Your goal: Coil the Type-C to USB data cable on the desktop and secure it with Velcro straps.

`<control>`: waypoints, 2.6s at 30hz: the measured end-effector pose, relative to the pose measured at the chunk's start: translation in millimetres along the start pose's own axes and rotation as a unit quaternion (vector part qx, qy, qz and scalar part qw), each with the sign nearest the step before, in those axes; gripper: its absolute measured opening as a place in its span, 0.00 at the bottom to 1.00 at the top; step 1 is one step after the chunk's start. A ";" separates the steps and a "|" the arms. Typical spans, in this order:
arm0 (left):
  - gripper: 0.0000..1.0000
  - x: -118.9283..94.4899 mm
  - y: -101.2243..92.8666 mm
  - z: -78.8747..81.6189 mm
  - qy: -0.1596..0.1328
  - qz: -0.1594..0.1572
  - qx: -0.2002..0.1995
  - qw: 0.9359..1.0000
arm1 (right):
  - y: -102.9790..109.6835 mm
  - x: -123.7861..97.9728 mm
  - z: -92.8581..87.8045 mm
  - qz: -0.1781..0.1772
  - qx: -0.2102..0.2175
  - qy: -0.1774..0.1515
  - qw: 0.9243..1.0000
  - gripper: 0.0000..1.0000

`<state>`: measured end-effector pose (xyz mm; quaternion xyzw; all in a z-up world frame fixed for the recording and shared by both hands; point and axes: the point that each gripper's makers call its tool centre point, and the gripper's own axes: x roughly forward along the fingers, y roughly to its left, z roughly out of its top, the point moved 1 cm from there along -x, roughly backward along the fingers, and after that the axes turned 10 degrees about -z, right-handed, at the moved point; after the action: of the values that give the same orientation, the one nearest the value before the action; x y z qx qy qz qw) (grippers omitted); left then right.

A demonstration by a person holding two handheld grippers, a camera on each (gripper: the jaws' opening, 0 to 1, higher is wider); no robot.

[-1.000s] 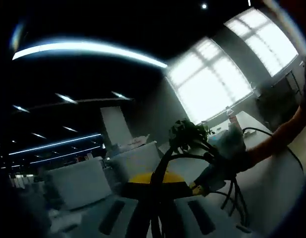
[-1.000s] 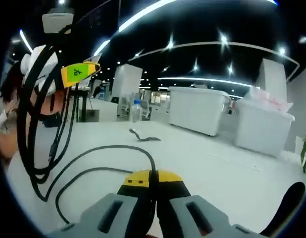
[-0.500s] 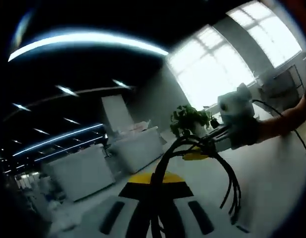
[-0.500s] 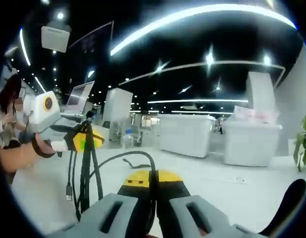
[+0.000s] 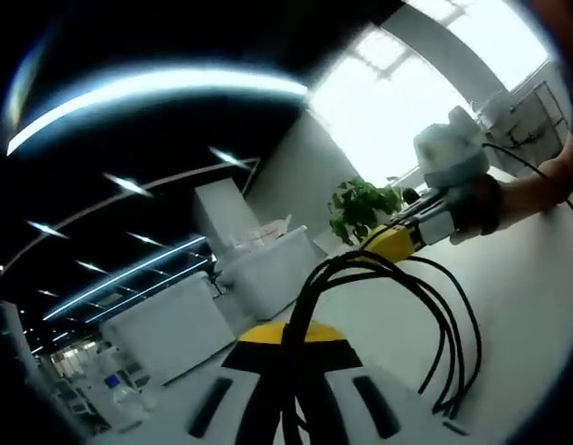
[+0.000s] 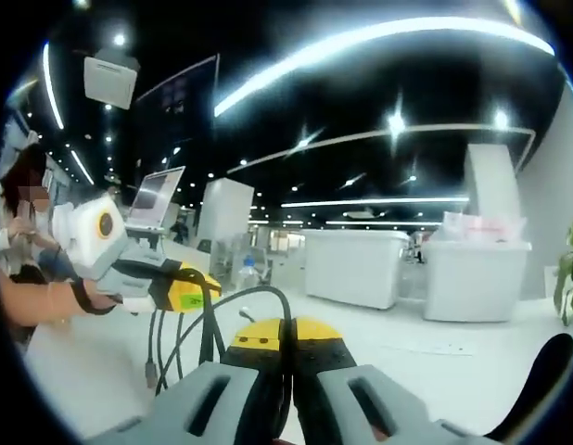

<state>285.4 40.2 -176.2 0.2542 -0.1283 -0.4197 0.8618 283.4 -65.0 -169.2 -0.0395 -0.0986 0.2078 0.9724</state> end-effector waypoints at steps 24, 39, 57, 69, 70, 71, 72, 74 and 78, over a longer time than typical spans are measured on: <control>0.09 0.9 7.1 -12.8 0.026 0.020 0.011 0.999 | 21.4 -3.0 8.2 0.058 0.061 -0.017 0.996 0.02; 0.04 -2.3 9.2 -10.6 0.043 0.026 0.069 0.996 | 33.9 -6.6 17.3 0.098 0.136 -0.030 0.985 0.04; 0.04 0.4 -5.3 0.3 0.044 0.004 0.111 0.993 | 47.5 -5.7 2.1 0.119 0.003 0.013 0.993 0.31; 0.04 4.5 -21.3 3.7 0.047 -0.016 0.128 0.991 | 35.9 1.7 -22.2 0.060 -0.106 0.061 0.991 0.24; 0.04 4.9 -22.6 4.4 0.046 -0.017 0.127 0.991 | 35.8 2.7 -23.9 0.056 -0.118 0.062 0.990 0.24; 0.04 5.2 -23.7 5.1 0.044 -0.019 0.125 0.991 | 35.6 3.6 -25.5 0.050 -0.126 0.061 0.989 0.24; 0.04 5.5 -24.8 5.4 0.044 -0.020 0.125 0.991 | 35.5 4.6 -27.3 0.043 -0.132 0.063 0.988 0.24; 0.04 6.0 -26.5 5.7 0.044 -0.021 0.125 0.991 | 34.8 6.3 -28.1 0.030 -0.150 0.061 0.986 0.23; 0.04 6.4 -29.7 7.6 0.037 -0.023 0.116 0.992 | 33.5 8.8 -29.2 0.005 -0.169 0.061 0.984 0.17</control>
<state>266.4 17.2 -186.0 0.3708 -0.1382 -0.4123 0.8206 284.1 -32.0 -200.1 -0.2166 -0.0723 0.1901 0.9548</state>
